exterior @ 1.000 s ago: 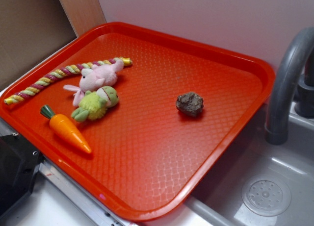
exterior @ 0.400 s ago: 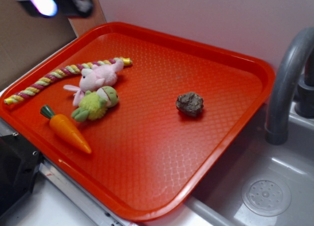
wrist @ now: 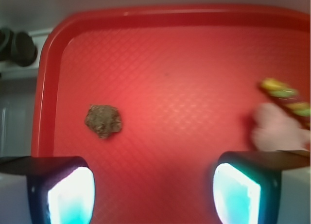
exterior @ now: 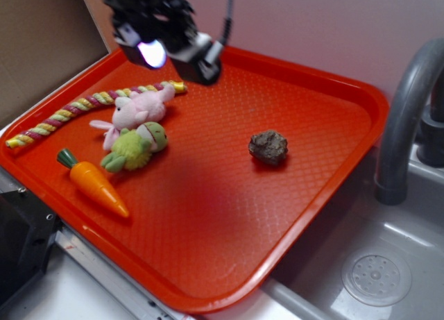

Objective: Grab the rock.

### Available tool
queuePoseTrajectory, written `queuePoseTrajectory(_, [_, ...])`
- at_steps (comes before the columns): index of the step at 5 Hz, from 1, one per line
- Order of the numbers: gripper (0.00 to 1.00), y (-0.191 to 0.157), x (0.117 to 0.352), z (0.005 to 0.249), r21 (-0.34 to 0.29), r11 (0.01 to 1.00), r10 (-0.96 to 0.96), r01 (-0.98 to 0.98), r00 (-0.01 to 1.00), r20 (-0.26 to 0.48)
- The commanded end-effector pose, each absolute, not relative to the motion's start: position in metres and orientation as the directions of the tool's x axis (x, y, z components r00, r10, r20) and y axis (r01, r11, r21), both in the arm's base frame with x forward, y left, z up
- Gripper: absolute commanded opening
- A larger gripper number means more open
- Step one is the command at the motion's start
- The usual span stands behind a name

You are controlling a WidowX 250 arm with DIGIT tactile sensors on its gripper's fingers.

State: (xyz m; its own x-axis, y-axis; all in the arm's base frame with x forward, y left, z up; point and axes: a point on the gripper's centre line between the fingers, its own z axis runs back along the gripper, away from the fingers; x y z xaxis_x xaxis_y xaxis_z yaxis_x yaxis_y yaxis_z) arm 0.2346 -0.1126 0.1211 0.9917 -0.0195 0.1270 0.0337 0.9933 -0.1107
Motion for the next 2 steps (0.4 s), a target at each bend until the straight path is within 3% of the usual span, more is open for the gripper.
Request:
queuePoseTrajectory(1, [1.0,-0.152,0.263,0.104,-0.154,0.979,-0.107,0.132,0.982,0.158])
queuePoseTrajectory(2, [1.0,-0.161,0.268,0.093,-0.117,0.981,-0.137,0.157,0.977,0.164])
